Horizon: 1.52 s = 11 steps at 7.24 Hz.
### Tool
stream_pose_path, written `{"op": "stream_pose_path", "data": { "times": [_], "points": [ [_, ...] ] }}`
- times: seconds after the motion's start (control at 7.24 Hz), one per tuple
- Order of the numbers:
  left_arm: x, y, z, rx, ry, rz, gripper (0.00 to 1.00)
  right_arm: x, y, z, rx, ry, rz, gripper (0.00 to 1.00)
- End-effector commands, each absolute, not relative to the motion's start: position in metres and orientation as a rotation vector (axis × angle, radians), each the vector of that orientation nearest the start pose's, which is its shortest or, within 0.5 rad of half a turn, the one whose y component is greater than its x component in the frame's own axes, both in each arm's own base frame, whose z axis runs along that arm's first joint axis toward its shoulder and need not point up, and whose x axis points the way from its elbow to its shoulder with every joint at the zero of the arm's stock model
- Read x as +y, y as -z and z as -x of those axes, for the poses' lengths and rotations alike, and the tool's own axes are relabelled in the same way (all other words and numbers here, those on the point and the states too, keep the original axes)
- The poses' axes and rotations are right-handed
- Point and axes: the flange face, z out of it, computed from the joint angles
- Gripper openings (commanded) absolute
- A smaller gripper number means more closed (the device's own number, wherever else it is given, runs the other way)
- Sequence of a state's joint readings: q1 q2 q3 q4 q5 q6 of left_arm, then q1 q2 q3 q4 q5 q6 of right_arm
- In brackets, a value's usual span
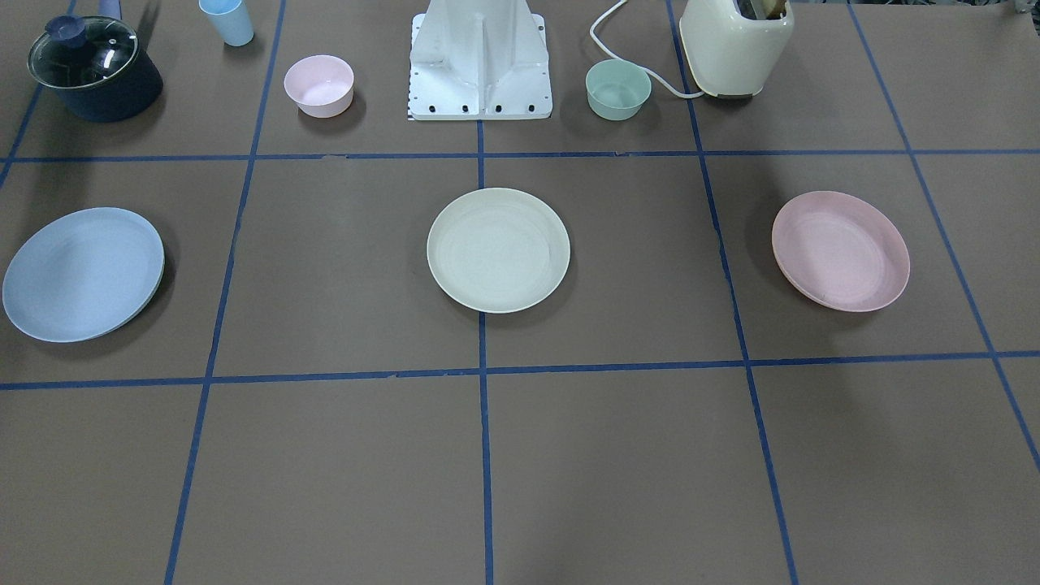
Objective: Stack three plates with pink and blue
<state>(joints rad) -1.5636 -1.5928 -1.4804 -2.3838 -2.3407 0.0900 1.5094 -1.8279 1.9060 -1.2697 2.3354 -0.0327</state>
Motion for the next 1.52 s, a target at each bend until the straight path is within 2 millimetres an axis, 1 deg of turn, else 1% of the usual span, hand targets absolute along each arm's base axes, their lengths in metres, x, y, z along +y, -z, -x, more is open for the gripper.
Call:
{"op": "stream_pose_path", "data": {
  "times": [0.0,0.14,0.28,0.41,0.55,0.69,0.83,0.97,1.11,1.24,1.38],
  "points": [
    [-0.506,-0.588,0.046,0.813,-0.286,-0.816,1.00,-0.408,-0.556,-0.018,-0.825,0.124,-0.369,1.00],
    [-0.463,-0.610,0.001,0.867,-0.374,-0.843,1.00,-0.403,-0.552,0.004,-0.869,0.071,-0.362,1.00],
    [-0.451,-0.621,-0.028,0.932,-0.302,-0.767,1.00,-0.399,-0.549,0.017,-0.887,0.061,-0.366,1.00],
    [-0.447,-0.629,-0.060,0.930,-0.222,-0.712,1.00,-0.398,-0.550,0.017,-0.886,0.060,-0.364,1.00],
    [-0.444,-0.636,-0.104,0.902,-0.134,-0.669,1.00,-0.398,-0.550,0.017,-0.886,0.061,-0.364,1.00],
    [-0.441,-0.647,-0.126,0.872,-0.107,-0.652,1.00,-0.397,-0.551,0.017,-0.886,0.060,-0.363,1.00],
    [-0.435,-0.672,-0.134,0.848,-0.109,-0.642,1.00,-0.396,-0.552,0.017,-0.885,0.059,-0.360,1.00],
    [-0.430,-0.692,-0.137,0.815,-0.099,-0.659,0.95,-0.396,-0.552,0.017,-0.885,0.060,-0.362,1.00],
    [-0.427,-0.694,-0.146,0.821,-0.116,-0.653,0.90,-0.396,-0.552,0.017,-0.885,0.060,-0.362,1.00],
    [-0.422,-0.693,-0.159,0.836,-0.138,-0.643,0.81,-0.396,-0.552,0.017,-0.886,0.061,-0.361,1.00],
    [-0.417,-0.692,-0.170,0.855,-0.157,-0.639,0.67,-0.396,-0.551,0.017,-0.886,0.060,-0.363,1.00]
  ]
}}
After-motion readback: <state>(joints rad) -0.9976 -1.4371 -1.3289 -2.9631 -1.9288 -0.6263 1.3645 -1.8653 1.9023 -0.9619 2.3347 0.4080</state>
